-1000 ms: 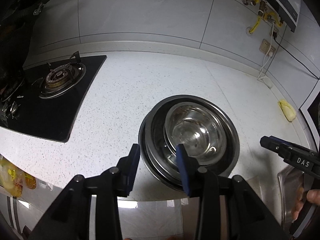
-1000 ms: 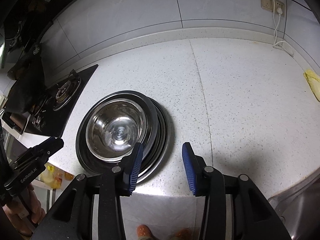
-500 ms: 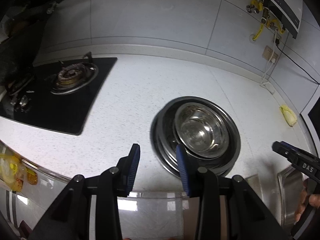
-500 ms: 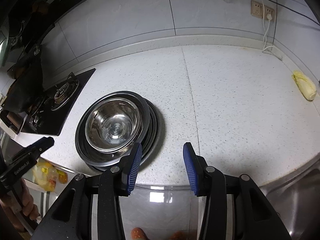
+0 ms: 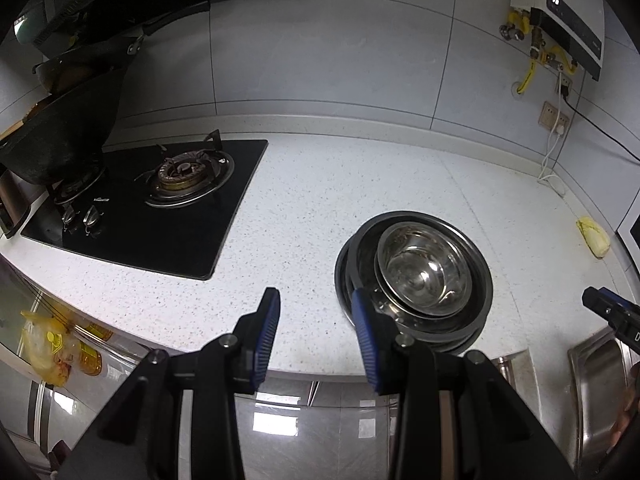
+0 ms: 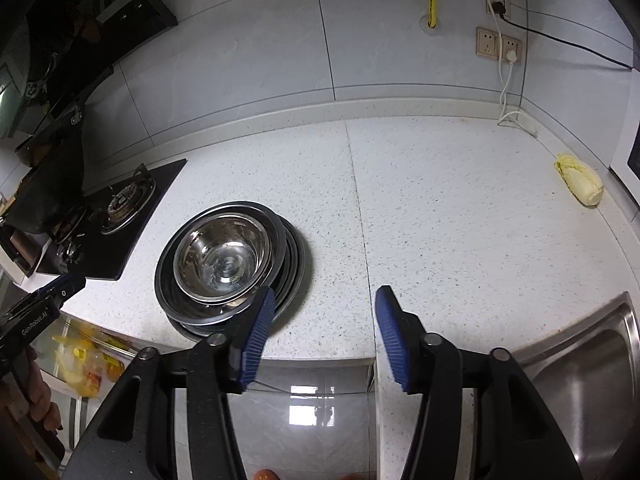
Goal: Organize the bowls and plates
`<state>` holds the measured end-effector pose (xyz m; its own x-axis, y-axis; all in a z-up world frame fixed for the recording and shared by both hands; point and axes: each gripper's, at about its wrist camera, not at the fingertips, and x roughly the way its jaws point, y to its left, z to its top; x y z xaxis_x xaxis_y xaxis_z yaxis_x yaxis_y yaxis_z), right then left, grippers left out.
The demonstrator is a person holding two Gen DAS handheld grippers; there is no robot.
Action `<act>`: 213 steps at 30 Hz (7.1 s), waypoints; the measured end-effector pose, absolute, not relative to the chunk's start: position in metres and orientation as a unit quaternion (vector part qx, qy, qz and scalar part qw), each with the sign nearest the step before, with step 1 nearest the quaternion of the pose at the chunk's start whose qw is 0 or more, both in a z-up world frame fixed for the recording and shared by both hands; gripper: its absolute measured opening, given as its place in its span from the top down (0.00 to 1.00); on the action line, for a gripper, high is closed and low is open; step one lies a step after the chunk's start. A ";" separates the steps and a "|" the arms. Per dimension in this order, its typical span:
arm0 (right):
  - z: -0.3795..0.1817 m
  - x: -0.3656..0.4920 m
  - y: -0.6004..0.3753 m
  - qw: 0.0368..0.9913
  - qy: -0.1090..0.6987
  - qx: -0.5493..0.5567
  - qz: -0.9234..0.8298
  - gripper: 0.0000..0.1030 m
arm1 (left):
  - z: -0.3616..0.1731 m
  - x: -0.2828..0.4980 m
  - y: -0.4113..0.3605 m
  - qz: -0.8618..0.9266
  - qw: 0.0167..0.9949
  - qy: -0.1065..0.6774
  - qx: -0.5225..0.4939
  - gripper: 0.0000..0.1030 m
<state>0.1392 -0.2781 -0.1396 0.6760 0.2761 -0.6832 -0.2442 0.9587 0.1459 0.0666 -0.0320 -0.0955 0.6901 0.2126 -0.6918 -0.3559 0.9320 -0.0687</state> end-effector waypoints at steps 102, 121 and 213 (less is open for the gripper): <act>-0.108 0.088 -0.330 0.946 0.307 0.040 0.096 0.01 | -0.061 0.057 -0.072 0.067 0.937 0.335 -0.068 0.30; -0.109 0.090 -0.331 0.946 0.305 0.041 0.098 0.01 | -0.061 0.059 -0.073 0.066 0.938 0.335 -0.062 0.30; -0.097 0.102 -0.351 0.953 0.286 0.041 0.087 0.01 | -0.061 0.092 -0.104 0.052 0.941 0.333 -0.034 0.30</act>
<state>0.1016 -0.3506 -0.0969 0.8212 0.1890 -0.5384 -0.1425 0.9816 0.1273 0.0920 -0.1038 -0.0609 0.7728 0.0762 -0.6300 -0.1211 0.9922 -0.0284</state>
